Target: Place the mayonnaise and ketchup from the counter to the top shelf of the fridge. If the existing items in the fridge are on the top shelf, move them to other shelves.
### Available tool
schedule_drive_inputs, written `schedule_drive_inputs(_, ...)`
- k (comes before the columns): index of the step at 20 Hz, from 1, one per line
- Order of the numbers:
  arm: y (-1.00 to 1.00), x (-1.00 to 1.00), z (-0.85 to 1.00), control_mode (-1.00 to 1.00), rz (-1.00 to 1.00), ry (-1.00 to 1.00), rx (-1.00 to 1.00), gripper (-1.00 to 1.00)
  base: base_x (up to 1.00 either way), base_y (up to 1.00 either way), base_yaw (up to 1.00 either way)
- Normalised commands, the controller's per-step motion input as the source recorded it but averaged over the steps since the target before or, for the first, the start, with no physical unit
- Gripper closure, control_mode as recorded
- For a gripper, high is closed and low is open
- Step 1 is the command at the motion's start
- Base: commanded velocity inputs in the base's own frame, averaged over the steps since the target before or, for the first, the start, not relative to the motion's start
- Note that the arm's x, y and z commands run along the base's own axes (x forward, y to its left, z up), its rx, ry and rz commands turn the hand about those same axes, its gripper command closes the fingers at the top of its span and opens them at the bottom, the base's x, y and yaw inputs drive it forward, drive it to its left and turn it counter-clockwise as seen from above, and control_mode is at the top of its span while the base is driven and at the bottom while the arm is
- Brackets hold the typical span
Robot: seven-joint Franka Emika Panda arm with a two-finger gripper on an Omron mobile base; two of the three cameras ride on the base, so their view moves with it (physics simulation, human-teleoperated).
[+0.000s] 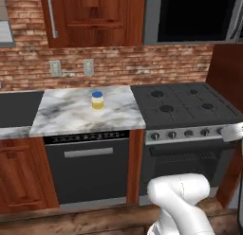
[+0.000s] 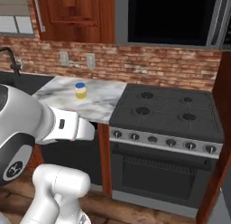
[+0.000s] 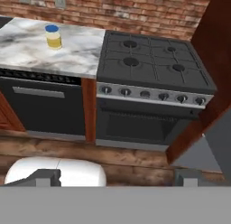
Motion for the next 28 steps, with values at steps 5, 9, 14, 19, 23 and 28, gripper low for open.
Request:
schedule_drive_inputs(5, 0.00, 0.00, 0.00, 1.00, 0.00, 0.00, 0.00, -1.00, 0.86, 0.99, 0.00)
schedule_drive_inputs(9, 0.00, 0.00, 0.00, 1.00, 0.00, 0.00, 0.00, -1.00, 0.71, 0.65, -0.01)
schedule_drive_inputs(14, 0.00, 0.00, 0.00, 1.00, 0.00, 0.00, 0.00, -1.00, 0.52, 0.39, 0.00)
schedule_drive_inputs(19, 0.10, 0.68, -0.21, -1.00, -0.04, 0.07, 0.00, -1.00, 0.13, 0.04, 0.00)
schedule_drive_inputs(23, 0.13, 1.00, -0.52, -1.00, -0.06, 0.04, 0.08, -1.00, 0.00, 0.00, 0.00)
schedule_drive_inputs(28, 0.05, 1.00, -0.65, -1.00, -0.03, 0.03, 0.12, -1.00, 0.00, 0.00, 0.00)
